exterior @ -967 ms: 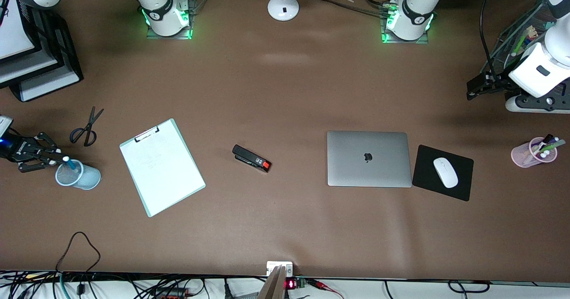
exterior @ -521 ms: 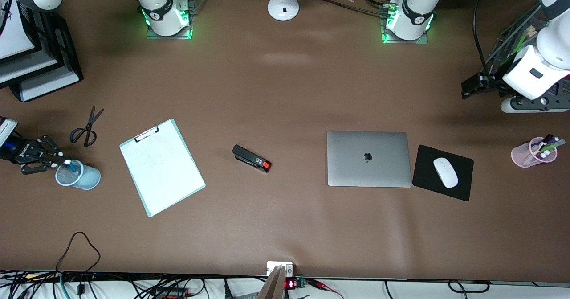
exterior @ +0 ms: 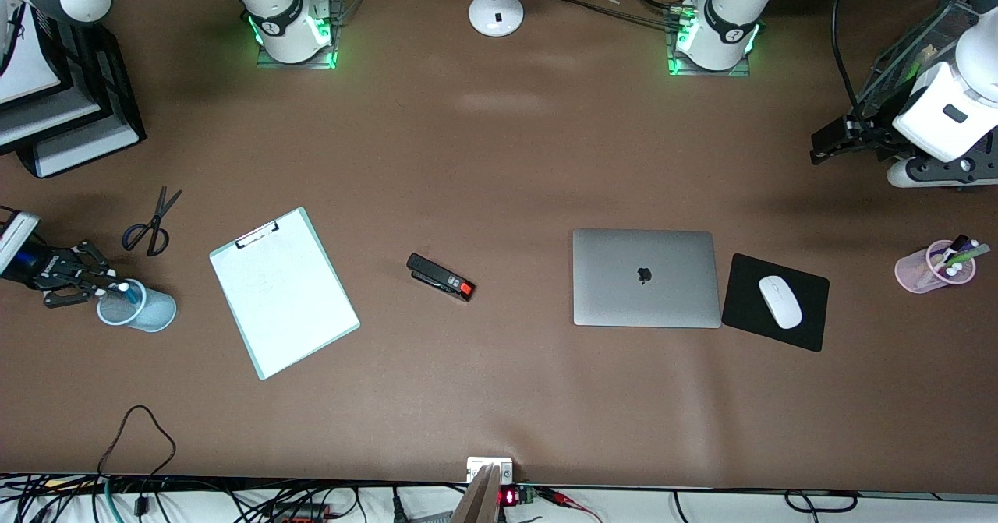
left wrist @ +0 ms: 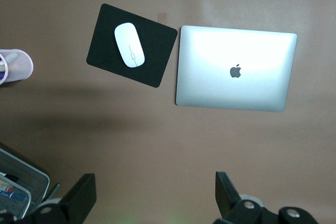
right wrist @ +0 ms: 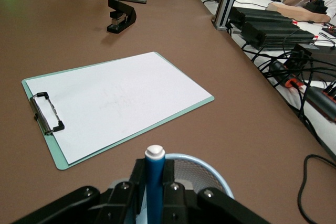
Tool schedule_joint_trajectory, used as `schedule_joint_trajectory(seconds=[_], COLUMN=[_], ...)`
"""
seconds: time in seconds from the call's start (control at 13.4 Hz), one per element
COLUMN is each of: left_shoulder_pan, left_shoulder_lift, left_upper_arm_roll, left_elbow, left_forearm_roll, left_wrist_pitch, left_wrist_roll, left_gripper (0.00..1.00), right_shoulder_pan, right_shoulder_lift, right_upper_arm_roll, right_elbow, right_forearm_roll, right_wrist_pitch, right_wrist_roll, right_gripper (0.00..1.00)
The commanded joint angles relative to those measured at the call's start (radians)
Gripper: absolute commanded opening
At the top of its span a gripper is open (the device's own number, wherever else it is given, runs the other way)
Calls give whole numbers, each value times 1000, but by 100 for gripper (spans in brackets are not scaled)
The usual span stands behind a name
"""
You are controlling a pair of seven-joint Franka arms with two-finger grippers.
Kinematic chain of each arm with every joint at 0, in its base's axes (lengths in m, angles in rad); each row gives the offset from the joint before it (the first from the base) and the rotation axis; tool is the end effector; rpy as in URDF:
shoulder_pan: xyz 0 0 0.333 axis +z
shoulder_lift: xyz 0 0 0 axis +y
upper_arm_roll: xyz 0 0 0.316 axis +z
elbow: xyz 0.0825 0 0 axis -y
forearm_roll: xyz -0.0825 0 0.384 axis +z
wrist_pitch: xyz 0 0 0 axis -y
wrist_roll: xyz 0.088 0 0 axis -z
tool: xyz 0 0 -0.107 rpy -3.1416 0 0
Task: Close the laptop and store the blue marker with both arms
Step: 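Lower the blue marker into the mesh cup and open the right gripper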
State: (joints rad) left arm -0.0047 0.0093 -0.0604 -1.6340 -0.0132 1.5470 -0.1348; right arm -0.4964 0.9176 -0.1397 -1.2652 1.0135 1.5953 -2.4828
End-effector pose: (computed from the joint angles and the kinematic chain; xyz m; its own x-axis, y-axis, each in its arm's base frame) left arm 0.5505 -0.0372 0.5877 0.9928 0.0696 -0.0971 0.0700 -0.9975 0.0007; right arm 0.6309 -0.3250 0.2033 -0.0610 0.5598 0.8264 0.9777 -0.1330 0.1623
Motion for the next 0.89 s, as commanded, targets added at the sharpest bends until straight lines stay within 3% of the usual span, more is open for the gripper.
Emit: schedule_joint_trajectory(seconds=[0.0, 0.07, 0.15, 0.45, 0.82], left_shoulder_pan=[11, 12, 11, 12, 12], left_shoulder_lift=[9, 8, 9, 6, -5], left_upper_arm_roll=[-3, -1, -6, -1, 1], left_elbow=[36, 36, 37, 37, 36], left_forearm_roll=[-17, -20, -22, -21, -19], left_wrist_pitch=[-25, -25, -24, -31, -39], left_wrist_roll=[-20, -20, -22, -22, -22], left_gripper=[100, 100, 100, 100, 100], right_shoulder_pan=[-14, -14, -13, -1, 48], right_shoulder_lift=[15, 7, -3, -75, -233], right_upper_arm_roll=[12, 11, 11, 12, 14], right_elbow=[23, 24, 24, 23, 6], right_forearm_roll=[22, 20, 20, -12, -156], right_wrist_pitch=[-3, -6, -8, -17, -15], right_wrist_roll=[-8, 11, 33, 178, 415], right_gripper=[11, 78, 100, 100, 100])
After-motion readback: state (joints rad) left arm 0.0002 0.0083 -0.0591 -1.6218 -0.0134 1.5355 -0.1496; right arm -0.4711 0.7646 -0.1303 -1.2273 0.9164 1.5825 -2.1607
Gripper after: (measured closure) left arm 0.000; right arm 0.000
